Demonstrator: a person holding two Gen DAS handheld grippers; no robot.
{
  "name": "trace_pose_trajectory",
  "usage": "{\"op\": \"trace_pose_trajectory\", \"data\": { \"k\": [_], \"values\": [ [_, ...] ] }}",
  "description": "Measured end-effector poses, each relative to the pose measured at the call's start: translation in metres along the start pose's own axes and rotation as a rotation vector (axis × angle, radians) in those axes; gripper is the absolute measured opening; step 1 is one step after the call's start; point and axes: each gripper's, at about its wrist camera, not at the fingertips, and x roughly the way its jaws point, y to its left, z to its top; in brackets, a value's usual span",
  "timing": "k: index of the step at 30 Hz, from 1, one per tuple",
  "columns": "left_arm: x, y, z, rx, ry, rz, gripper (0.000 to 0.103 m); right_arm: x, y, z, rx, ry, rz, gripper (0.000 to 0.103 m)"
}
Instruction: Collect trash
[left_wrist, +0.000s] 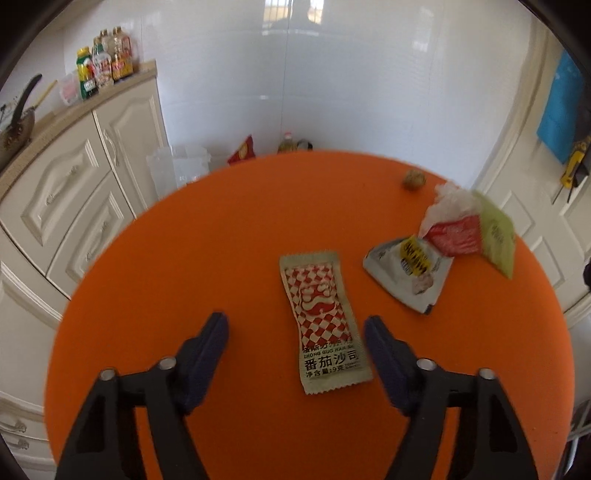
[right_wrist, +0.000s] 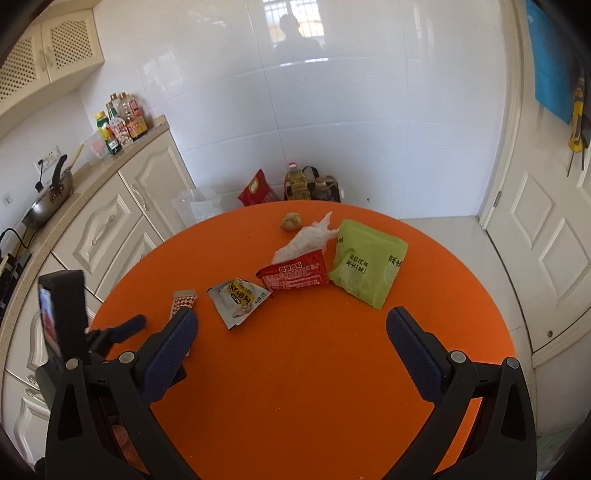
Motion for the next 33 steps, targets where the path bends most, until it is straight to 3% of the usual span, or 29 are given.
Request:
{"op": "trace_pose_trajectory", "data": {
  "k": [3,4,6,9,12,14,20,24,27,29,30,31,33],
  "values": [
    [0.016,-0.004,0.008,0.028,-0.018,0.011,0.050,0.014,0.004,0.000,-0.006,0.019,0.007,0.103],
    [0.019,-0.004,0.011,0.031,-0.025,0.006,0.034,0.018,0.005,0.000,-0.006,0.024,0.007,0.103],
    [0.027,-0.004,0.018,0.044,-0.032,-0.015,0.018,0.026,0.009,0.001,-0.008,0.033,0.018,0.103],
    [0.037,0.000,0.026,0.046,-0.033,-0.043,0.010,0.039,0.017,0.000,-0.019,0.056,0.033,0.103],
    [0.043,0.016,0.033,0.003,-0.036,-0.073,0.007,0.056,0.027,-0.003,-0.033,0.091,0.050,0.099],
    [0.048,0.028,0.040,-0.030,-0.041,-0.079,0.006,0.069,0.033,-0.006,-0.036,0.115,0.045,0.086],
    [0.058,0.053,0.058,-0.090,-0.066,-0.071,0.004,0.104,0.049,-0.008,-0.021,0.153,0.047,0.076],
    [0.067,0.058,0.074,-0.097,-0.086,-0.070,0.004,0.115,0.064,-0.006,-0.043,0.126,0.018,0.076],
    [0.074,0.061,0.073,-0.105,-0.090,-0.079,0.004,0.122,0.078,-0.006,-0.098,0.098,-0.018,0.069],
    [0.077,0.066,0.074,-0.109,-0.092,-0.082,0.004,0.124,0.086,-0.009,-0.145,0.081,-0.042,0.053],
    [0.079,0.066,0.075,-0.111,-0.092,-0.085,0.004,0.124,0.086,-0.008,-0.145,0.080,-0.021,0.041],
    [0.081,0.067,0.071,-0.113,-0.092,-0.087,0.003,0.123,0.085,-0.007,-0.146,0.084,-0.002,0.017],
    [0.088,0.070,0.075,-0.115,-0.096,-0.089,0.003,0.123,0.083,-0.008,-0.146,0.089,0.014,0.007]
  ]
}}
